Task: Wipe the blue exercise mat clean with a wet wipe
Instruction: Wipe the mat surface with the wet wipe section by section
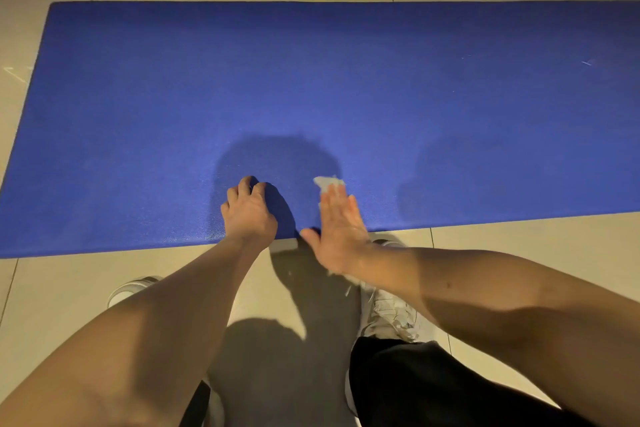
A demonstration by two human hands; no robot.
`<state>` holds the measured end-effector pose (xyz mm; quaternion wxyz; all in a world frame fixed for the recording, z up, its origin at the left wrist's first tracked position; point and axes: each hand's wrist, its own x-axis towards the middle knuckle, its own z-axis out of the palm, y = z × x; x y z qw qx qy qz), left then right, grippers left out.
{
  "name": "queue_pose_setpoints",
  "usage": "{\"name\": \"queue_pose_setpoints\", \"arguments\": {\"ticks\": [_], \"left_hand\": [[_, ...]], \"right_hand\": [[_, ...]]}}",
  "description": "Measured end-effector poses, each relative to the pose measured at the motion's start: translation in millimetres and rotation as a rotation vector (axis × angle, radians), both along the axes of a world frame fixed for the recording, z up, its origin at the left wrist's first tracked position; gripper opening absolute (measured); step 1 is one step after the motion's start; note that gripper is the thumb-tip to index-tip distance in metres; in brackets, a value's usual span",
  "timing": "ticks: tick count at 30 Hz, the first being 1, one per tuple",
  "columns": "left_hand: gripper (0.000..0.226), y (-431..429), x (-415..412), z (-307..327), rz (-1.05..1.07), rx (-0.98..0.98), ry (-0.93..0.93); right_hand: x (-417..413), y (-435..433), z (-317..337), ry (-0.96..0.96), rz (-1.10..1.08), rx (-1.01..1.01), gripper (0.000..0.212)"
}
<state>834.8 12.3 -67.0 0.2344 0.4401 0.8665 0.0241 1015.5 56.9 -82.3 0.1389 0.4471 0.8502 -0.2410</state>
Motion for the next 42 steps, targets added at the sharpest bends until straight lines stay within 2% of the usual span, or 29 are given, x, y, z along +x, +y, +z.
{"name": "queue_pose_setpoints", "arguments": {"ticks": [2, 5, 8, 12, 15, 20, 23, 26, 30, 34, 38, 42], "left_hand": [[0.067, 3, 1, 1, -0.008, -0.011, 0.008], [0.065, 3, 4, 0, -0.028, -0.021, 0.016], [0.064, 4, 7, -2, -0.035, -0.032, 0.008], [0.064, 6, 12, -6, -0.027, -0.019, 0.009], [0.064, 6, 16, -8, -0.025, -0.017, 0.025], [0.065, 12, 23, -5, -0.041, -0.023, 0.022], [0.066, 17, 25, -5, -0.07, -0.019, 0.017], [0.065, 19, 27, -5, -0.069, -0.005, 0.018], [0.065, 22, 29, -4, -0.067, -0.009, 0.015], [0.065, 27, 32, -6, -0.078, -0.016, 0.024], [0.067, 34, 35, -4, -0.073, -0.024, 0.027], [0.066, 38, 34, -4, -0.07, -0.026, 0.036]], "right_hand": [[0, -5, -3, -0.109, 0.183, 0.036, 0.085], [10, 5, -4, -0.218, 0.267, 0.117, 0.082], [30, 25, -5, -0.173, 0.079, 0.064, 0.085], [57, 50, -5, -0.396, -0.275, 0.087, 0.09], [42, 42, 0, -0.411, -0.373, 0.033, 0.093], [5, -8, 5, -0.277, -0.023, 0.032, 0.09], [9, -7, 1, -0.233, 0.067, 0.065, 0.089], [31, 11, -3, -0.205, -0.093, 0.056, 0.089], [58, 31, 1, -0.376, -0.35, 0.045, 0.091], [33, 28, 8, -0.391, -0.514, -0.056, 0.095], [-9, -3, 12, -0.369, -0.264, -0.129, 0.095], [-2, 3, 2, -0.29, -0.16, -0.043, 0.089]]}}
